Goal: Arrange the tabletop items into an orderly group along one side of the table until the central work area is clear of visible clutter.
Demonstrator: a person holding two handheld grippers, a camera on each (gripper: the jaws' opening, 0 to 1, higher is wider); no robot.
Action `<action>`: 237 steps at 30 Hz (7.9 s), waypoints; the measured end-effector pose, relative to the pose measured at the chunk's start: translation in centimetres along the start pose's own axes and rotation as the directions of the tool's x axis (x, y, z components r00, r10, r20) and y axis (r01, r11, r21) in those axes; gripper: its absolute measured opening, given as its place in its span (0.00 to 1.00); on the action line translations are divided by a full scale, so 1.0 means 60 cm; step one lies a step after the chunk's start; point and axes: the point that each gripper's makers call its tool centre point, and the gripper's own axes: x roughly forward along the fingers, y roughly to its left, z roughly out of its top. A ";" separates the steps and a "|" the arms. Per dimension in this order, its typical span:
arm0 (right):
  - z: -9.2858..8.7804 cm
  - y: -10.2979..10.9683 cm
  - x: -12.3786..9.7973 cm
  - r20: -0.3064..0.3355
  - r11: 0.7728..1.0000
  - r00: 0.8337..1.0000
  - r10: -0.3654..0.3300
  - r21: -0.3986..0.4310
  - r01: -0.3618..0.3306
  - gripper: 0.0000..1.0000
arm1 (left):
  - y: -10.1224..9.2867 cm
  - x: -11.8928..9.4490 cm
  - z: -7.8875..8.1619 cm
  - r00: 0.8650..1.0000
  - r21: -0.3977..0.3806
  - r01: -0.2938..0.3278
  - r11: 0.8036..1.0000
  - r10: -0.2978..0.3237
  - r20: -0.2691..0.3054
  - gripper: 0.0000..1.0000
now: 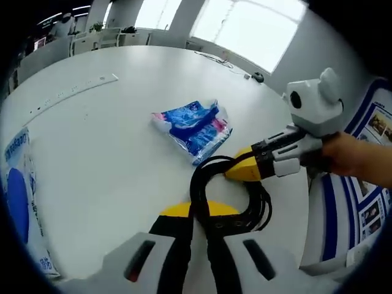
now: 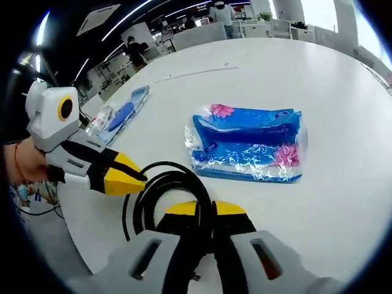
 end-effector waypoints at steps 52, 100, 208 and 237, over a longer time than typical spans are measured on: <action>0.016 0.009 -0.032 0.055 0.999 0.998 -0.037 -0.003 0.037 0.35 | 0.005 -0.060 0.020 0.997 0.016 -0.032 0.999 0.031 0.066 0.35; 0.130 0.119 -0.037 0.124 0.987 0.990 0.068 -0.154 -0.048 0.45 | 0.071 -0.243 0.035 0.954 -0.057 -0.174 0.983 0.183 0.238 0.48; 0.374 0.345 0.375 -0.309 0.541 0.920 0.243 -0.744 -0.393 0.36 | 0.292 -0.423 -0.085 0.830 -0.360 -0.331 0.872 0.451 0.330 0.50; 0.352 0.342 0.398 -0.459 0.398 0.859 0.225 -0.762 -0.511 0.00 | 0.285 -0.415 -0.084 0.833 -0.349 -0.332 0.877 0.446 0.329 0.47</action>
